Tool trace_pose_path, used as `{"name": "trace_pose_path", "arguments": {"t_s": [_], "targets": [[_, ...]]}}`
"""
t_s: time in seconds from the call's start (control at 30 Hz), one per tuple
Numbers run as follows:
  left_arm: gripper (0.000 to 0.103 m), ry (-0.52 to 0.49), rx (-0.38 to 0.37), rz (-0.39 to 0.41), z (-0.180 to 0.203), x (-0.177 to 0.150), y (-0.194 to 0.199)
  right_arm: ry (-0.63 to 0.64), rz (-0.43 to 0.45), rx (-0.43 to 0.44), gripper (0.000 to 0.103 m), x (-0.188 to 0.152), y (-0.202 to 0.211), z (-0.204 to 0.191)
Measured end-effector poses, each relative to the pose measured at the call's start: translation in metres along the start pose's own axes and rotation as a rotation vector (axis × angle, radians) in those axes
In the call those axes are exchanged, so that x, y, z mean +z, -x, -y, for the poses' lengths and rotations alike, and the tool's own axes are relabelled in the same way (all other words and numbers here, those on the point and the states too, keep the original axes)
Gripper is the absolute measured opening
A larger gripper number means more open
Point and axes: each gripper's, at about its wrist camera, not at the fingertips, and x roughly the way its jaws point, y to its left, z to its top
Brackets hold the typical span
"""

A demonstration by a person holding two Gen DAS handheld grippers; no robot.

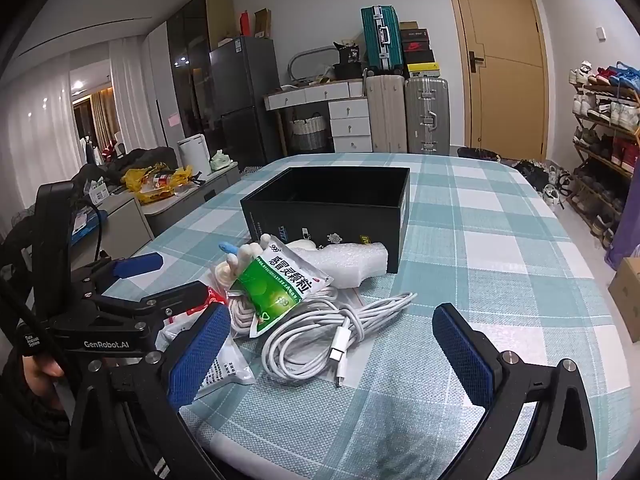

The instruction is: Organize soft objects

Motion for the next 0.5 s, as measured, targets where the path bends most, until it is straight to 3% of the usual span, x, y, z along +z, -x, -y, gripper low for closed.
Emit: {"name": "trace_pose_path", "arguments": {"t_s": [0.5], "targets": [[0.103, -0.018, 0.001, 0.021, 0.0022, 0.0013, 0.0015, 0.009, 0.003, -0.006, 0.103, 0.0011, 0.0007, -0.0014]]}}
